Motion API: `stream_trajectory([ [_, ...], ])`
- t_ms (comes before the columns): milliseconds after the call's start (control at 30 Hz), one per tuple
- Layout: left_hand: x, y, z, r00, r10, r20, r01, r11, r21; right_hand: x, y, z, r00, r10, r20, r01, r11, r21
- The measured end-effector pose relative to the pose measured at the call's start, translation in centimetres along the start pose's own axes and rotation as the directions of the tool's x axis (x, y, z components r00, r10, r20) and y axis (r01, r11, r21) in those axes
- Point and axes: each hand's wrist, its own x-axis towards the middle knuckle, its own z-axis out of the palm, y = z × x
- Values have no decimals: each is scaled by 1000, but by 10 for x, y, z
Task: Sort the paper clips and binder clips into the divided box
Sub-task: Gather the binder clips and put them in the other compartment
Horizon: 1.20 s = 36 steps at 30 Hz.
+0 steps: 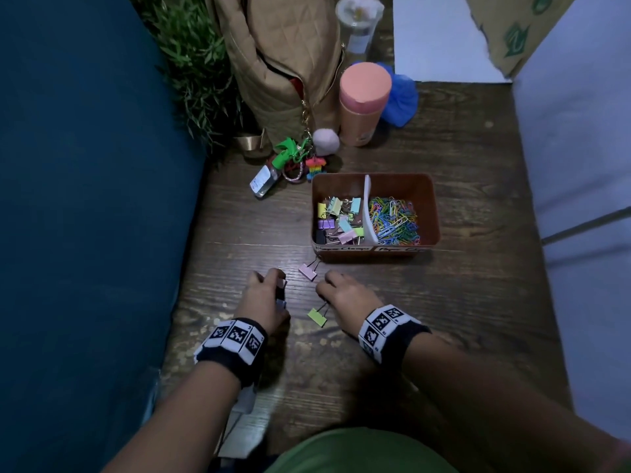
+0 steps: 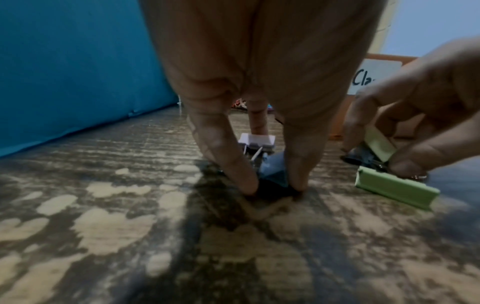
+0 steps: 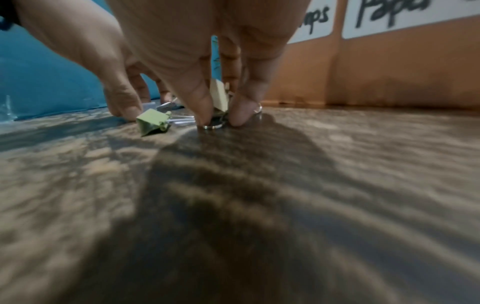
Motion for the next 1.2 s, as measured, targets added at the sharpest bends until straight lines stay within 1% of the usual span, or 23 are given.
stream_trajectory([
  [67, -1, 1, 4, 1000, 21, 1, -21, 1000, 5, -4, -3, -3, 998, 60, -4, -60, 998, -19],
  [133, -3, 3, 7, 1000, 28, -8, -28, 999, 29, -7, -9, -7, 993, 114, 25, -113, 993, -36],
  [233, -4, 4, 11, 1000, 24, -11, -23, 997, 76, -5, -15, -9, 985, 154, 78, -153, 988, -14],
  [367, -5, 4, 7, 998, 43, -39, -40, 997, 73, -4, -10, -12, 973, 212, 92, -214, 977, 12],
  [433, -2, 3, 5, 998, 43, -40, -39, 996, 85, -6, -6, -11, 970, 223, 101, -225, 974, 7],
  [533, 4, 1, 0, 999, 30, -40, -26, 996, 85, -12, 0, -9, 978, 185, 97, -186, 982, 2],
  [600, 7, 2, -2, 999, 5, -50, -1, 997, 75, -16, 4, -6, 979, 172, 107, -176, 984, 36],
  [667, 9, 4, -4, 998, -28, -62, 32, 998, 55, -20, 9, -3, 977, 187, 99, -196, 976, 94],
  [767, 14, 14, -9, 993, -52, -101, 52, 999, -7, -26, 9, -2, 970, 232, 69, -242, 939, 243],
  [800, 16, 18, -11, 992, -50, -113, 47, 998, -31, -28, 6, -2, 973, 224, 53, -229, 932, 281],
  [867, 21, 28, -12, 992, -32, -126, 24, 998, -66, -30, -5, 1, 989, 147, 30, -149, 940, 309],
  [933, 27, 38, -10, 991, 7, -137, -17, 997, -74, -30, -20, 6, 997, 43, 67, -60, 963, 264],
  [1000, 30, 48, -6, 993, 32, -114, -40, 997, -60, -29, -29, 14, 987, 39, 153, -69, 979, 192],
  [1033, 31, 52, -3, 995, 36, -94, -41, 998, -54, -30, -30, 19, 985, 46, 165, -73, 984, 161],
  [1067, 32, 55, 1, 997, 30, -77, -34, 998, -53, -31, -31, 24, 987, 43, 156, -65, 988, 141],
  [1133, 32, 57, 7, 998, 22, -64, -26, 998, -63, -36, -29, 34, 994, -6, 106, -5, 995, 100],
  [1200, 31, 56, 13, 996, 44, -72, -49, 996, -78, -42, -25, 42, 992, -53, 114, 45, 997, 68],
])
